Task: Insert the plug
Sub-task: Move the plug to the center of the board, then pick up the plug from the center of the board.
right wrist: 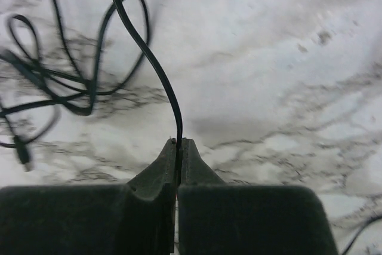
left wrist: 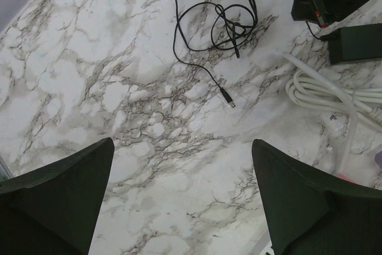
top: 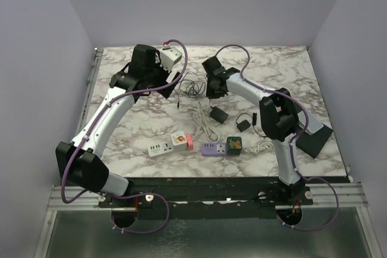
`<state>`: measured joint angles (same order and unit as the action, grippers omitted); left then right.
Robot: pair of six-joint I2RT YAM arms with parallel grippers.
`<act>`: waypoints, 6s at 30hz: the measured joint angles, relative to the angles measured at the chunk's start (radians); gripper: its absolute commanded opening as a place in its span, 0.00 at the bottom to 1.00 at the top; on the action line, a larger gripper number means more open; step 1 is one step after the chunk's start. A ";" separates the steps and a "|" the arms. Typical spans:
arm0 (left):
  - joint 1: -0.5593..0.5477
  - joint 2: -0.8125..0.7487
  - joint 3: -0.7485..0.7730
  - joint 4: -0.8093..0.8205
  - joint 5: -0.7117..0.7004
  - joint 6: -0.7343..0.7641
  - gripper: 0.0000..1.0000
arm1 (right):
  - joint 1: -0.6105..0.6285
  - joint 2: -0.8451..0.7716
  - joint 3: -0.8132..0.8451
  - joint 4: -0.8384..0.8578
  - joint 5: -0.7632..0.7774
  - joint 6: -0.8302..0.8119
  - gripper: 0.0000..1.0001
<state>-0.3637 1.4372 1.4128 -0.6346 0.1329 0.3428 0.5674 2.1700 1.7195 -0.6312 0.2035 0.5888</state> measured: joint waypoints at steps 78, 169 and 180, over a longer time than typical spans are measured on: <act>0.001 -0.278 -0.051 -0.028 0.325 0.504 0.99 | 0.016 -0.303 0.146 -0.051 -0.534 -0.327 0.01; -0.122 -0.467 -0.226 0.116 0.396 0.071 0.00 | 0.125 -0.732 -0.133 0.078 -0.828 -0.772 0.95; -0.120 -0.452 -0.136 0.007 0.604 0.072 0.00 | 0.125 -0.751 -0.175 0.143 -0.985 -0.849 0.41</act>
<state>-0.4835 0.9852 1.2770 -0.6273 0.7372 0.4149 0.6926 1.4193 1.5448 -0.4881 -0.7818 -0.2604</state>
